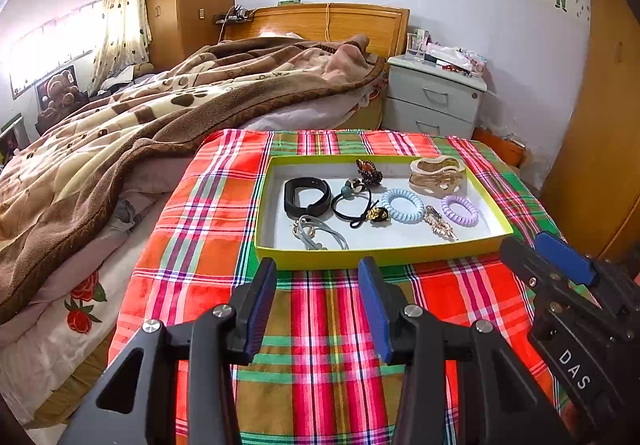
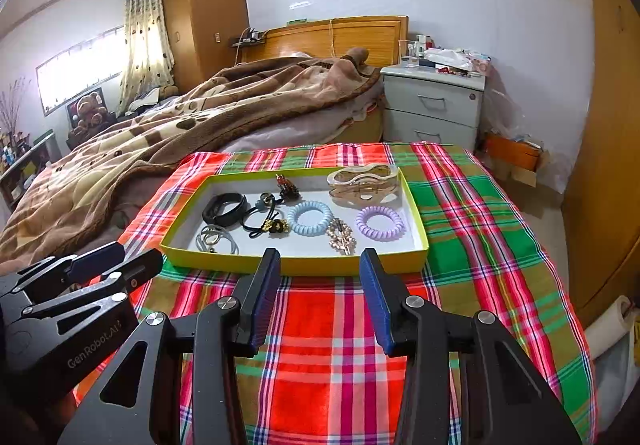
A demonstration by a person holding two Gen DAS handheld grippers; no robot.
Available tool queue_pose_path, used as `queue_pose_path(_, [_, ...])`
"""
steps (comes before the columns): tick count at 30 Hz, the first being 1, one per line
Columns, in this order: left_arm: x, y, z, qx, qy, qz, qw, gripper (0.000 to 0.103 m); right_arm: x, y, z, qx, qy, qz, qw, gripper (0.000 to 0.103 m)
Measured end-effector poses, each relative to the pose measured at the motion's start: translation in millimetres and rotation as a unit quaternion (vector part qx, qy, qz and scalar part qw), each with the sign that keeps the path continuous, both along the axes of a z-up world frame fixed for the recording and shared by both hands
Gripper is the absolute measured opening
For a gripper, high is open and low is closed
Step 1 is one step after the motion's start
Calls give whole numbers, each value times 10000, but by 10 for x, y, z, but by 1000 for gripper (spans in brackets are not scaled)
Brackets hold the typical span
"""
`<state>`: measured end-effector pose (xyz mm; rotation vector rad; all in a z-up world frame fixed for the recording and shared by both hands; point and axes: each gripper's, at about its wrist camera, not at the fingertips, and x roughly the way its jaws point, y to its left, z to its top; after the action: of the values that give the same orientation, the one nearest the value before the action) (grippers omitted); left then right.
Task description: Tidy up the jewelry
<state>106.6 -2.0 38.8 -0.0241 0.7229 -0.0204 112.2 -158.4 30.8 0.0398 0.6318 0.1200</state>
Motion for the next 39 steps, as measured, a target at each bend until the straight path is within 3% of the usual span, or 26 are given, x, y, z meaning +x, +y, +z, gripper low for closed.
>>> queue_pose_path(39, [-40,39,-37,-34,78,65,9999,44,-26,56,-22,-8,-4,-35,10000,42])
